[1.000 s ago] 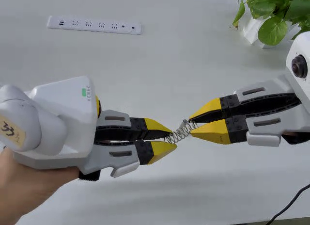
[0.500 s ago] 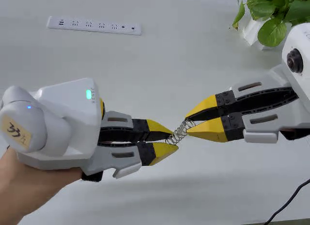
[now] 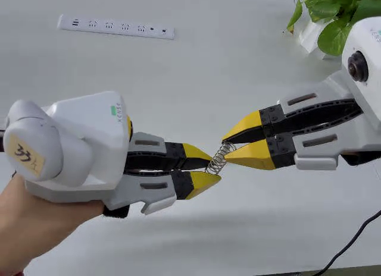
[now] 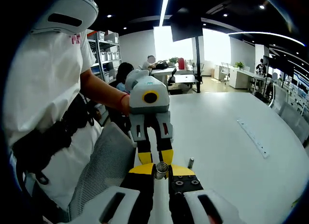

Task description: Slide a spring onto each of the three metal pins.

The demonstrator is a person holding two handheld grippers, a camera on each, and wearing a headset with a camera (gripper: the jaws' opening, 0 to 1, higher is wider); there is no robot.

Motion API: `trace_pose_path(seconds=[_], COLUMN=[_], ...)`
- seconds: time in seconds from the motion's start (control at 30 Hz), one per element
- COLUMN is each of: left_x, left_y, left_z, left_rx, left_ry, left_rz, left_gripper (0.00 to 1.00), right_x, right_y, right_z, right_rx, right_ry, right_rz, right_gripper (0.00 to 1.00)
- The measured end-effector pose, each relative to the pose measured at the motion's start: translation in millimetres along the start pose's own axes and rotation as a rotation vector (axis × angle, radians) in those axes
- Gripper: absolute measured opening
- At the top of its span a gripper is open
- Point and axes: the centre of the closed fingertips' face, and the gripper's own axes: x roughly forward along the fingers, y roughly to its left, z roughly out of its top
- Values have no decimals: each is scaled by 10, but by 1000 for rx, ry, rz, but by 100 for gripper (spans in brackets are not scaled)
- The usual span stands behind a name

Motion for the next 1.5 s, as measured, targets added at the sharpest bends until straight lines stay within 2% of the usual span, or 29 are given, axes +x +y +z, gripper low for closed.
trace_pose_path(seconds=[0.6,0.73,0.83,0.87,1.03,1.17,1.23,1.33,1.5], left_x=[-13,-12,-10,-8,-1,-3,-4,1,2], left_y=[-7,-5,-5,-5,3,23,29,26,44], left_z=[-13,-15,-11,-14,-15,-5,-10,-14,-22], left_rx=[-10,-11,-11,-11,-9,-6,-4,-1,-6], left_ry=[-21,-24,-30,-29,-30,-33,-31,-30,-32], left_rz=[5,6,7,6,8,14,16,15,19], left_gripper=[7,7,7,7,7,7,7,7,7], right_x=[0,-12,-43,-56,7,73,94,107,155], right_y=[7,-1,-37,-17,24,-3,-4,-11,-6], right_z=[-18,13,-29,-39,-103,-149,-158,-213,-227], right_rx=[-3,-9,-41,-75,-156,-249,-267,-336,-363], right_ry=[25,38,94,122,241,343,371,459,503], right_rz=[14,25,44,64,151,201,224,260,283], right_gripper=[7,14,21,21,21,21,20,18,16])
